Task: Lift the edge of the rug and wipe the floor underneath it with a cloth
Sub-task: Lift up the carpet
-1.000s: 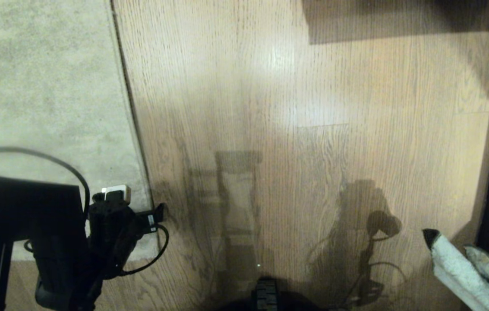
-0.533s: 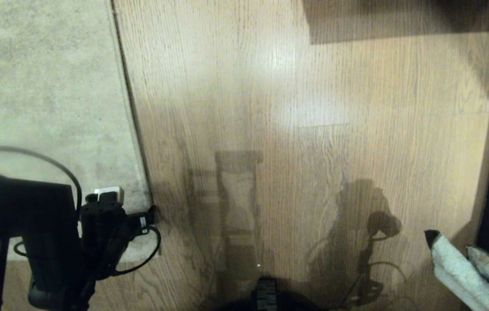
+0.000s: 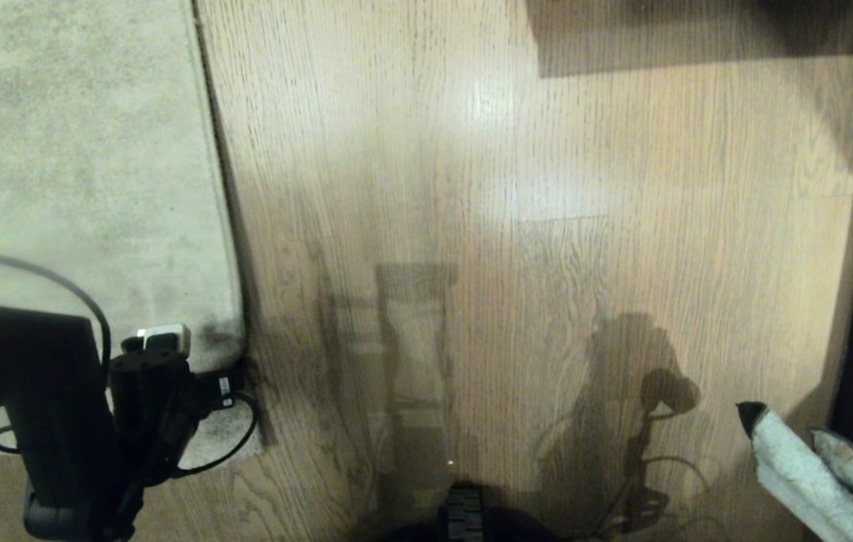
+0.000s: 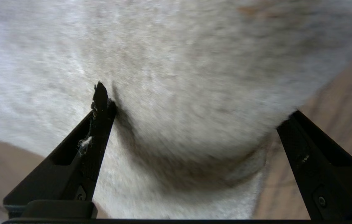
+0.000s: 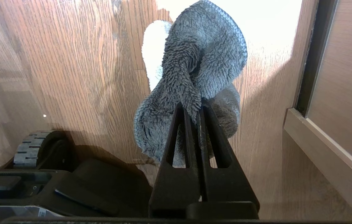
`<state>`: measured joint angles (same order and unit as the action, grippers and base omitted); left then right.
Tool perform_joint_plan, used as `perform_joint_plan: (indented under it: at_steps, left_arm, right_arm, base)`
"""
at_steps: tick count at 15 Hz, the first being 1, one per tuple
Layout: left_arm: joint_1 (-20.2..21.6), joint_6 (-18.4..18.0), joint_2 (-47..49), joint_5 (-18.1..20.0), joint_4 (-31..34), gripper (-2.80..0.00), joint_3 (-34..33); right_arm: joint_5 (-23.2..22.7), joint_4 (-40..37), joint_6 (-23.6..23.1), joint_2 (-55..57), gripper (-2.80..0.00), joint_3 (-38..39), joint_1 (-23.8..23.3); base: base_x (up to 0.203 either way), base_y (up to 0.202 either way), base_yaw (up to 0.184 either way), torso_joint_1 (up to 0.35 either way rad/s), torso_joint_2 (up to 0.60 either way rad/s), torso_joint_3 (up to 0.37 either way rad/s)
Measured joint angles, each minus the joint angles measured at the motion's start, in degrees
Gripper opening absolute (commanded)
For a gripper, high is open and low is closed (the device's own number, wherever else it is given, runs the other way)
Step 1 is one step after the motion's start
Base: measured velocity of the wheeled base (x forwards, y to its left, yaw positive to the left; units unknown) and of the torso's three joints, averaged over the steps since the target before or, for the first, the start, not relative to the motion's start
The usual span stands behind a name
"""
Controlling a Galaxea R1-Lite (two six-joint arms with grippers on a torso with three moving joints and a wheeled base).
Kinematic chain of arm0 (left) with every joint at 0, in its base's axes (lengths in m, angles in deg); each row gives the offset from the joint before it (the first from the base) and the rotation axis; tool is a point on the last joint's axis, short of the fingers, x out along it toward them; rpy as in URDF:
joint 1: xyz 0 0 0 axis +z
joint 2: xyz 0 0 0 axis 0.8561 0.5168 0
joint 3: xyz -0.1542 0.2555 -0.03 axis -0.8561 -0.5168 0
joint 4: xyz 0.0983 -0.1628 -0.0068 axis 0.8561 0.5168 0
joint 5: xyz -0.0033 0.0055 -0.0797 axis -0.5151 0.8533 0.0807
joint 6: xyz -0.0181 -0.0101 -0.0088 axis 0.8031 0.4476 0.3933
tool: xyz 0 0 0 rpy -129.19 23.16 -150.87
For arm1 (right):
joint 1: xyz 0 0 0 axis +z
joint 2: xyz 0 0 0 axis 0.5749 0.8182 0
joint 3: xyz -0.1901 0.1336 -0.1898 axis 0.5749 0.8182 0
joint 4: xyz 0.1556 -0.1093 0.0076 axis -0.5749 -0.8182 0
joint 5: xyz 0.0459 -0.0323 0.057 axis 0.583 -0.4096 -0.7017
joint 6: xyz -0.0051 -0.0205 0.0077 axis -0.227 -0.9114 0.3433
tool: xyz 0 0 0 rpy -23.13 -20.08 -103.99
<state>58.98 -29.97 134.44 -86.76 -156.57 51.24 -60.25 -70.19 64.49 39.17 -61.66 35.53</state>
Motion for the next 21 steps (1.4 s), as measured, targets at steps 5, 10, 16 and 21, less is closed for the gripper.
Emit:
perform_joint_plan:
  at_steps: [5,10,16,21]
  left_arm:
    - [3.8,-3.6,-3.3,0.1,0.4,0.00,-1.1]
    - [8.0,-8.3,-7.5,1.5,0.4,0.00,0.5]
    - [8.2,-10.1,-10.9,1.5,0.2,0.00,1.1]
    - [8.4,-11.0,-11.7,1.5,0.2,0.00,3.9]
  right_arm:
    - [0.0,0.0,0.0,0.0,-2.80,0.0,0.0]
    - [0.0,0.0,0.0,0.0,-2.80,0.0,0.0]
    - [0.0,0.0,0.0,0.0,-2.80,0.0,0.0]
    - [0.0,0.0,0.0,0.0,-2.80,0.0,0.0]
  base:
    - [0.000,0.000,0.000,0.000,0.00,0.000]
    - [0.000,0.000,0.000,0.000,0.00,0.000]
    - [0.000,0.000,0.000,0.000,0.00,0.000]
    - [0.000,0.000,0.000,0.000,0.00,0.000]
